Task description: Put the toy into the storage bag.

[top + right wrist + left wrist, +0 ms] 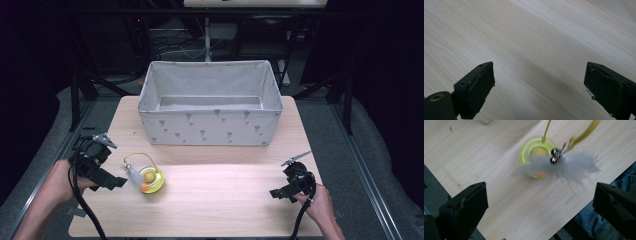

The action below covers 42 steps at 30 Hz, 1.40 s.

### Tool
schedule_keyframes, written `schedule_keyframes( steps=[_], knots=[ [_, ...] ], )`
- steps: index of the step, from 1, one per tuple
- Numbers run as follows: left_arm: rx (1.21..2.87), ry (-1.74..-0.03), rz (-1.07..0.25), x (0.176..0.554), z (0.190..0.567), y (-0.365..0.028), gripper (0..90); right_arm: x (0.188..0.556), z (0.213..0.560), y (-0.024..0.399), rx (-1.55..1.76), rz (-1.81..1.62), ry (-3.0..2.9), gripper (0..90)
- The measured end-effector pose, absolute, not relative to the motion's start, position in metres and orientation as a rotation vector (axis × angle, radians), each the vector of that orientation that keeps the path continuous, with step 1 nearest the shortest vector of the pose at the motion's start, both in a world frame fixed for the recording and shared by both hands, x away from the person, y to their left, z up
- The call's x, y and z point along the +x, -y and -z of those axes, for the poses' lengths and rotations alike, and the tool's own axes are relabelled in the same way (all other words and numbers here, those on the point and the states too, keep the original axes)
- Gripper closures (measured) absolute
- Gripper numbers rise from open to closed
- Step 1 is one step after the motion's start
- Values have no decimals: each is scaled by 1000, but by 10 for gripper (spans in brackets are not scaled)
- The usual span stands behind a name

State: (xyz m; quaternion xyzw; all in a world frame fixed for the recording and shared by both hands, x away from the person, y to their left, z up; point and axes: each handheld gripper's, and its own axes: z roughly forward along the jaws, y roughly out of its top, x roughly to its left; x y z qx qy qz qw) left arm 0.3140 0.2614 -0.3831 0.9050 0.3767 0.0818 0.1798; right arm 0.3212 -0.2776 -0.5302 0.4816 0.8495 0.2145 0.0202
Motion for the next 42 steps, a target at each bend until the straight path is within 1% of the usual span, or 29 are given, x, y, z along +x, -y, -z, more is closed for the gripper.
schedule_keyframes(
  steps=[9,14,18,21,22,23,25,26,30,33,36,42],
  knots=[
    [2608,-965,-227,334,367,-236,5,320,531,277,1500,-668,-2633,89],
    [2638,-916,-230,340,361,-220,67,321,532,278,1506,-669,-2631,89],
    [2661,-891,-228,343,362,-214,215,321,532,279,1503,-660,-2636,90],
    [2664,-878,-232,344,362,-211,363,321,532,279,1508,-659,-2631,90],
    [2665,-871,-225,344,363,-210,363,321,532,279,1508,-659,-2631,90],
    [2664,-867,-237,345,363,-208,447,321,533,280,1516,-656,-2627,90],
    [2675,-852,-238,345,364,-206,534,322,533,280,1506,-640,-2633,90],
    [2675,-847,-241,345,364,-205,563,321,533,280,1509,-646,-2628,90],
    [2682,-850,-244,346,367,-205,722,320,533,281,1513,-652,-2624,90],
    [2668,-852,-246,346,367,-205,817,320,533,281,1513,-651,-2627,90],
    [2677,-853,-261,345,366,-205,873,320,533,280,1518,-655,-2629,91],
    [2701,-861,-279,344,363,-204,878,321,534,280,1509,-634,-2630,91]
  ],
)
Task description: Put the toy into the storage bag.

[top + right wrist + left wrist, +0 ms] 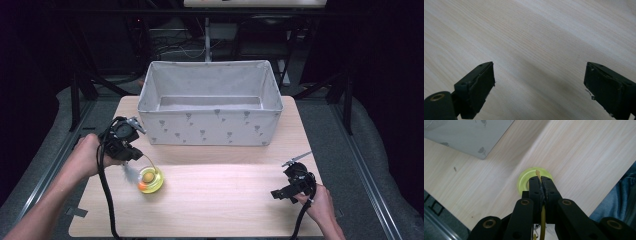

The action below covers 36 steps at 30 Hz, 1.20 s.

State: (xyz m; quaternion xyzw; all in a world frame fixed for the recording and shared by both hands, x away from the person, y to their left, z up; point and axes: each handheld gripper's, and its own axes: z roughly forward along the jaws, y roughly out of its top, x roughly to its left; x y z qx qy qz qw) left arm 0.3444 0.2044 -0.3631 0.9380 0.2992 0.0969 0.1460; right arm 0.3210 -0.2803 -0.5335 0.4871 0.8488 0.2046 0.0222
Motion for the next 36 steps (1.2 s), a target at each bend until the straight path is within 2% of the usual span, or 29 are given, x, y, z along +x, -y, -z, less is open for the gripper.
schedule_keyframes(
  steps=[14,36],
  knots=[
    [2712,-827,-283,344,354,-202,882,321,532,282,1498,-617,-2633,91],
    [2718,-785,-358,344,311,-200,882,320,532,281,1504,-633,-2625,91]
  ],
)
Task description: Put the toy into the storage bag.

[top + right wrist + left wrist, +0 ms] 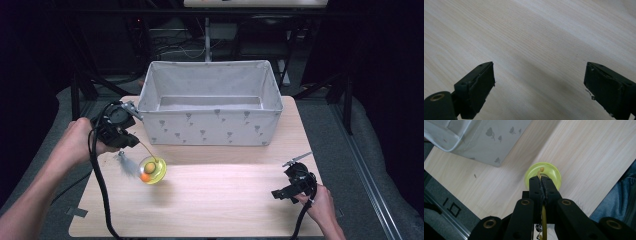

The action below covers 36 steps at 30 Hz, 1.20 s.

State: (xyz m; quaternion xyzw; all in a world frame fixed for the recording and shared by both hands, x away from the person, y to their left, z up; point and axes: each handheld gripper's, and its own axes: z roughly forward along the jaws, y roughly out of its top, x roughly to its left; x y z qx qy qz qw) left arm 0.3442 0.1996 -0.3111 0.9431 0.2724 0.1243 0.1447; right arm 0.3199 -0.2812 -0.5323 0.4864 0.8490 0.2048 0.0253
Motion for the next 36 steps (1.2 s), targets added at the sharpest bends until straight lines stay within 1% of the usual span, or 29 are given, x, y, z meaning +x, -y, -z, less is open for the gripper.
schedule_keyframes(
  steps=[29,36],
  knots=[
    [2755,-746,-442,356,257,-186,882,321,533,282,1513,-642,-2617,90],
    [2735,-738,-482,360,234,-184,882,321,532,283,1503,-626,-2622,90]
  ],
)
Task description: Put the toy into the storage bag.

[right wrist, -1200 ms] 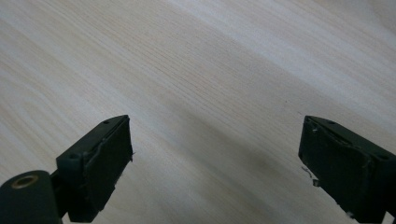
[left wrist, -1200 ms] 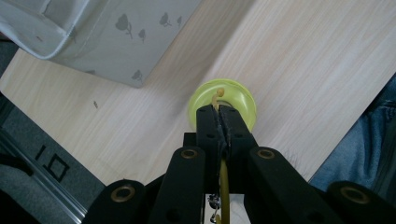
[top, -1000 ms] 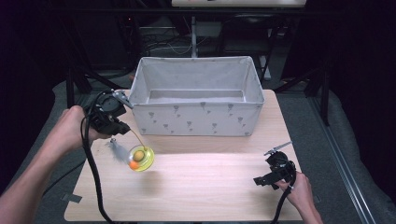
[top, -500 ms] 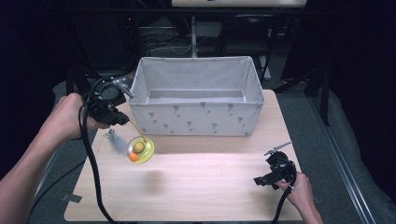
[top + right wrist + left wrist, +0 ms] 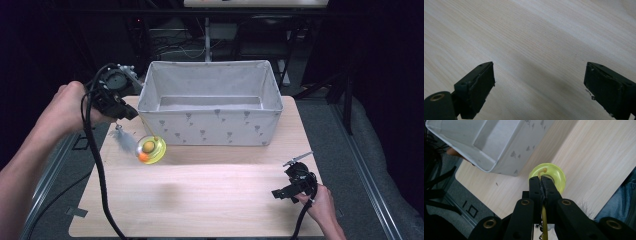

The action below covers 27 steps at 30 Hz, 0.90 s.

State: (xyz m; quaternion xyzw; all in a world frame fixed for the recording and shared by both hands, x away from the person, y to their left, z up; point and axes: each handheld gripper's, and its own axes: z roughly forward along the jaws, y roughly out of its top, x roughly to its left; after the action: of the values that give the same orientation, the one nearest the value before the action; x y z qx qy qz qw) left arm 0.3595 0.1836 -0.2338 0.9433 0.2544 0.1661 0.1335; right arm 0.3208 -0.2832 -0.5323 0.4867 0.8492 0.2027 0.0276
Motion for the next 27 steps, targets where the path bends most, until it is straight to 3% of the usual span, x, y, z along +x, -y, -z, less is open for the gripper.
schedule_keyframes(
  steps=[27],
  knots=[
    [2760,-800,-550,388,171,-174,882,321,532,283,1507,-642,-2621,90]
  ],
)
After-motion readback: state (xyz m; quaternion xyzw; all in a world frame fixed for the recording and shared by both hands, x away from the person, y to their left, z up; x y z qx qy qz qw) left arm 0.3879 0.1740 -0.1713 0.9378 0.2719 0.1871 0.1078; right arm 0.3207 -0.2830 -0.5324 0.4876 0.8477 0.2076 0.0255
